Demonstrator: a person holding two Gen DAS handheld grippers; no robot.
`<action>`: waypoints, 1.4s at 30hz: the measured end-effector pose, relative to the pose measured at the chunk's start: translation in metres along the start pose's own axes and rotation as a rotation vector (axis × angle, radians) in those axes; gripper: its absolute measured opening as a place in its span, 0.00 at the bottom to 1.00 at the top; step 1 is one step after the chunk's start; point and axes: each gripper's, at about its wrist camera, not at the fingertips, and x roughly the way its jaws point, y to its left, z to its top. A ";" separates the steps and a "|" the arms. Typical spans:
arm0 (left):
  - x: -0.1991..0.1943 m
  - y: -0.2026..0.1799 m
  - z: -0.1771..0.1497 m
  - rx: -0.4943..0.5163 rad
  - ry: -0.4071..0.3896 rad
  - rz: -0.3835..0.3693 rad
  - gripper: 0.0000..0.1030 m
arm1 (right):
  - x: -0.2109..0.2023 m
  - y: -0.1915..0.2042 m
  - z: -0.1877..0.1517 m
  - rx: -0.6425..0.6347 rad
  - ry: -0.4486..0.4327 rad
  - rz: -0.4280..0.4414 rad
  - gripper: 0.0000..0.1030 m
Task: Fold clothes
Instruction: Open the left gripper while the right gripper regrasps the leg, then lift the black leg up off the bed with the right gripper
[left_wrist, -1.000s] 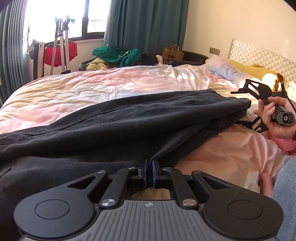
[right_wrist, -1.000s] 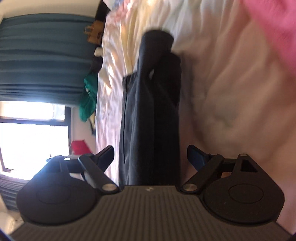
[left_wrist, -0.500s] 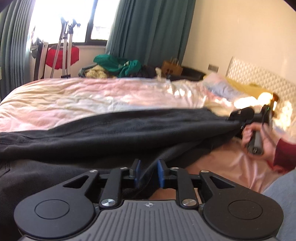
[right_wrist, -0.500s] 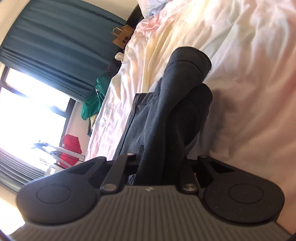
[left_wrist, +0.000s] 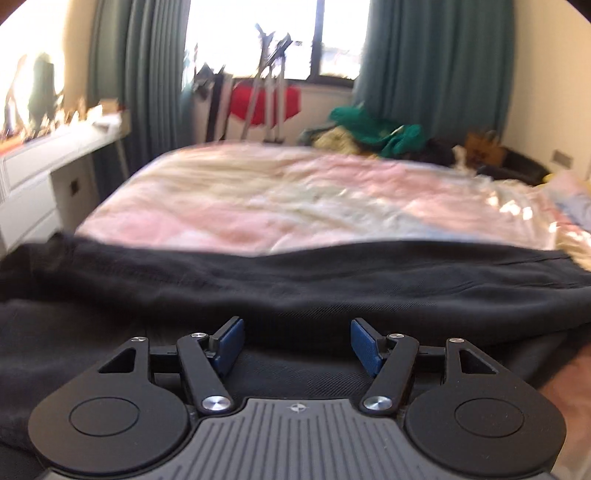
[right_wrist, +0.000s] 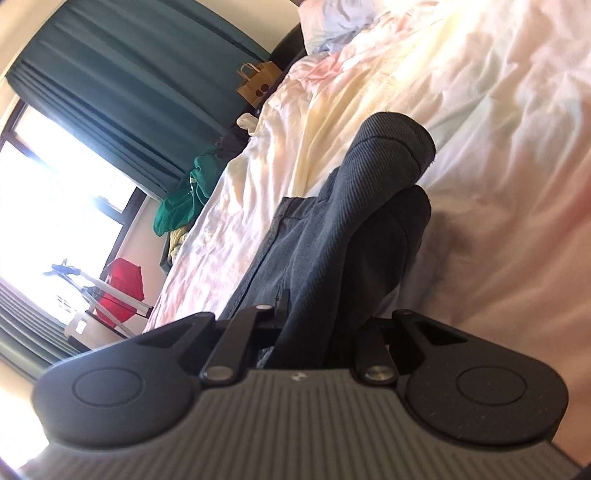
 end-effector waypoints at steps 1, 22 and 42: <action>0.002 0.000 -0.003 0.013 0.007 0.008 0.64 | -0.005 0.001 -0.001 -0.020 -0.008 0.001 0.14; 0.002 0.016 0.010 -0.014 0.078 -0.034 0.68 | -0.085 0.193 -0.046 -0.768 -0.256 0.235 0.14; -0.089 0.114 0.043 -0.331 -0.194 -0.064 0.73 | -0.115 0.236 -0.345 -1.667 0.138 0.593 0.14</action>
